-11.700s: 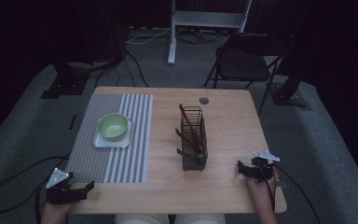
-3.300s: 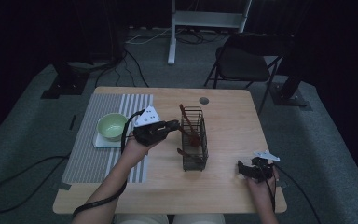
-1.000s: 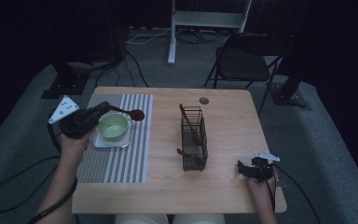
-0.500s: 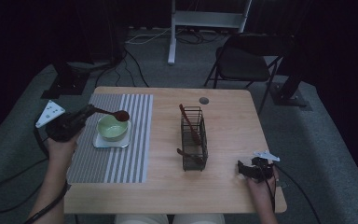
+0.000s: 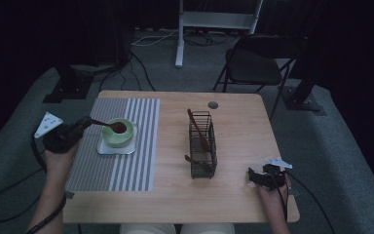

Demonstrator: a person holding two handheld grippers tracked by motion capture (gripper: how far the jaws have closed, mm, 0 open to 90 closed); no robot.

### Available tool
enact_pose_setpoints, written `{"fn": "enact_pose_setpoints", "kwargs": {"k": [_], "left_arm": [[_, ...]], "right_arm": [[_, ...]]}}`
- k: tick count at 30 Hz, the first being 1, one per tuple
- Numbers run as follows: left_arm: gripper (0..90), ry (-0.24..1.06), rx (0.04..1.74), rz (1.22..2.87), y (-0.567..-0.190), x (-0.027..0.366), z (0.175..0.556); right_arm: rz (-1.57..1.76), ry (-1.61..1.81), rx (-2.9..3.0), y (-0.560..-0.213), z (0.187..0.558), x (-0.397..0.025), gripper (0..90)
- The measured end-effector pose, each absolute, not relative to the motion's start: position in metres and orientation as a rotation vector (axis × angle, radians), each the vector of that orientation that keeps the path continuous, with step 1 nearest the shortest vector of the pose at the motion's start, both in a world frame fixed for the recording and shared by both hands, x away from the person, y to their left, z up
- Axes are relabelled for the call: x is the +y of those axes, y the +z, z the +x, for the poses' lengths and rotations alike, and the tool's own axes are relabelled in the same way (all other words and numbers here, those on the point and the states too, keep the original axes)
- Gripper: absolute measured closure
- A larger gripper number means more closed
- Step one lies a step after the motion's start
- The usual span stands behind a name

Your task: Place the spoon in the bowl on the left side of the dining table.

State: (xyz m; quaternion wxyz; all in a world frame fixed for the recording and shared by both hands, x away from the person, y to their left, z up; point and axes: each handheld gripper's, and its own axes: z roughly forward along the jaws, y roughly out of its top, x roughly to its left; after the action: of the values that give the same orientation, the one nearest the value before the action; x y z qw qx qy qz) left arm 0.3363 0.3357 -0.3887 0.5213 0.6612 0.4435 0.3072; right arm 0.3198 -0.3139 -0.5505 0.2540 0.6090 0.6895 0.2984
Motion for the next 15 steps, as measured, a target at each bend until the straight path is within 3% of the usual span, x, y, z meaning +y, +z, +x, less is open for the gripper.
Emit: {"fn": "enact_pose_setpoints", "kwargs": {"k": [15], "left_arm": [[84.0, 0.706, 1.15, 1.576, -0.427, 0.339, 0.341]], "right_arm": [[1.658, 0.81, 1.87, -0.55, 0.32, -0.314, 12.0]]}}
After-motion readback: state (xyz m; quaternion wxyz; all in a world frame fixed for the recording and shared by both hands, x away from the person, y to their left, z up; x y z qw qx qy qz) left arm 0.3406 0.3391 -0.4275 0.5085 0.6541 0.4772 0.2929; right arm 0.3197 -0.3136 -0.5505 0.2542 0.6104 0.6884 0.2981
